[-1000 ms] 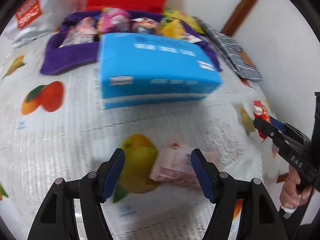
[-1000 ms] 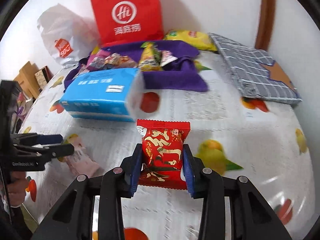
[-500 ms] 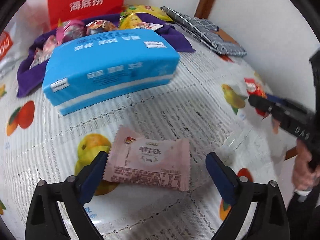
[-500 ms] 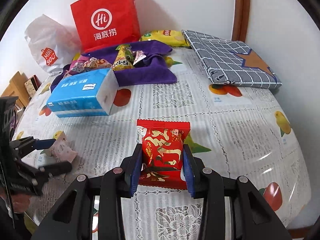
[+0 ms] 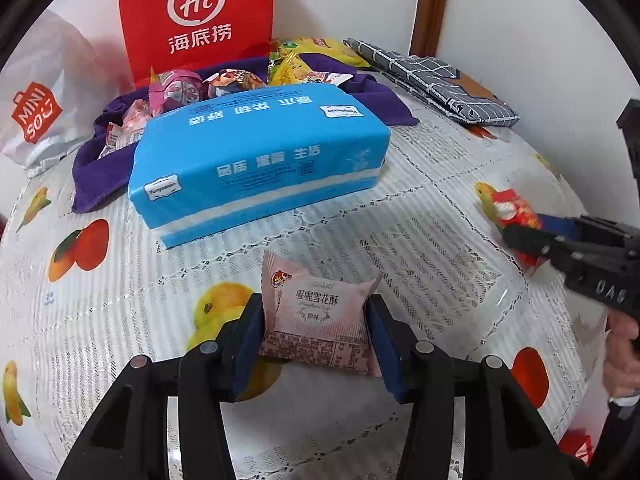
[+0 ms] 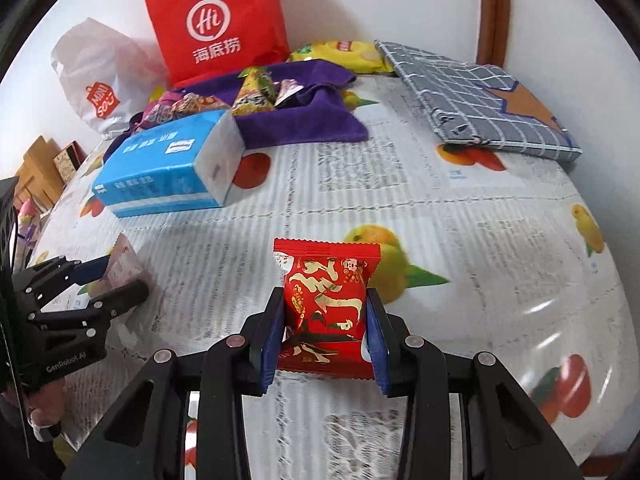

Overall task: Organize snacks
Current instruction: 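Carry the red packet with the right tool while the left tool carries the pink packet to the towel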

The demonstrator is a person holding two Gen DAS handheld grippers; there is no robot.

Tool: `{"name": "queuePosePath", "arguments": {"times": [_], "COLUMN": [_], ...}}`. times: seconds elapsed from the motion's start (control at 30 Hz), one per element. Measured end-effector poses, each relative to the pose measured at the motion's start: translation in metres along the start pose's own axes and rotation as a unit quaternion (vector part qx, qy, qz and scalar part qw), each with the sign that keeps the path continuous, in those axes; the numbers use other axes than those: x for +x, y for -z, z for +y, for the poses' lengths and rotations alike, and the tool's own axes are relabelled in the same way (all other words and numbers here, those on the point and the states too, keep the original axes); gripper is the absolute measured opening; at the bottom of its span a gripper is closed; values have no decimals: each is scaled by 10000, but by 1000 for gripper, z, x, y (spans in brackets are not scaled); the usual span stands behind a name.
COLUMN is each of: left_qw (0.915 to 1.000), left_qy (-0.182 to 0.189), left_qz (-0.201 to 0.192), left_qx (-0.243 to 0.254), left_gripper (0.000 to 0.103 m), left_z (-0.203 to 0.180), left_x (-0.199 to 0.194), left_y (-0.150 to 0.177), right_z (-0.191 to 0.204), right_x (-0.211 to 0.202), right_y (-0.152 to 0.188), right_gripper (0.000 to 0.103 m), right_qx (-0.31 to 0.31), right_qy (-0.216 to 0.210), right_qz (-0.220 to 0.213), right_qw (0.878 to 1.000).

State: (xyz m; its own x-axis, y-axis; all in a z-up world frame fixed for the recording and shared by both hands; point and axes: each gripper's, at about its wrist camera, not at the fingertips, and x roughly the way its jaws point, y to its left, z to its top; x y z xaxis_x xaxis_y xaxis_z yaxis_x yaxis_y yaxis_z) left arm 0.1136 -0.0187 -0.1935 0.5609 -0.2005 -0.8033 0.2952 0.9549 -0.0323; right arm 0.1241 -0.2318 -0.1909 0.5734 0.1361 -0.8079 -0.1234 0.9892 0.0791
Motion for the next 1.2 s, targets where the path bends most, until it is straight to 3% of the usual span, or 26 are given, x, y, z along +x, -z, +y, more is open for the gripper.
{"name": "queuePosePath", "arguments": {"times": [0.37, 1.2], "left_qw": [9992, 9948], "left_qy": [-12, 140], "left_qz": [70, 139], "left_qx": [-401, -996], "left_gripper": [47, 46], "left_z": [5, 28], "left_x": [1, -28], "left_y": [0, 8], "right_z": [14, 39], "right_x": [13, -16], "right_y": [5, -8], "right_gripper": [38, 38], "right_qx": [-232, -374], "right_qy": [-104, -238], "right_qz": [-53, -207], "right_qw": [9997, 9988]}}
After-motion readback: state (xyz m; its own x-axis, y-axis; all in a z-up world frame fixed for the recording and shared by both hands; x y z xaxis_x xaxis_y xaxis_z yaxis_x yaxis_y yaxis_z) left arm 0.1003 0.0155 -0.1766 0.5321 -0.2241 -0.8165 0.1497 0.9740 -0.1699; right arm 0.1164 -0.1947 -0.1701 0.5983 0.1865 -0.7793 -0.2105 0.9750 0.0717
